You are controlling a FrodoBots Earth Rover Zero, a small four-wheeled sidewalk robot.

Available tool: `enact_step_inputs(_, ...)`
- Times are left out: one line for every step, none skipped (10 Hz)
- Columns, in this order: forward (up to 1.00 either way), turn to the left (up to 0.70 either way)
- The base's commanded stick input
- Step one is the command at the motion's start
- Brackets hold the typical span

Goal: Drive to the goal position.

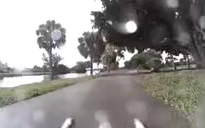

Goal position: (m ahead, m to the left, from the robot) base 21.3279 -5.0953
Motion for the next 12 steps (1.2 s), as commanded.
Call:
enact_step_inputs(1.00, -0.03)
enact_step_inputs(1.00, -0.15)
enact_step_inputs(1.00, -0.31)
enact_step_inputs(1.00, -0.40)
enact_step_inputs(1.00, -0.28)
enact_step_inputs(1.00, -0.17)
enact_step_inputs(1.00, -0.40)
enact_step_inputs(1.00, -0.40)
enact_step_inputs(1.00, -0.37)
enact_step_inputs(1.00, -0.37)
enact_step_inputs(1.00, -0.40)
enact_step_inputs(1.00, -0.29)
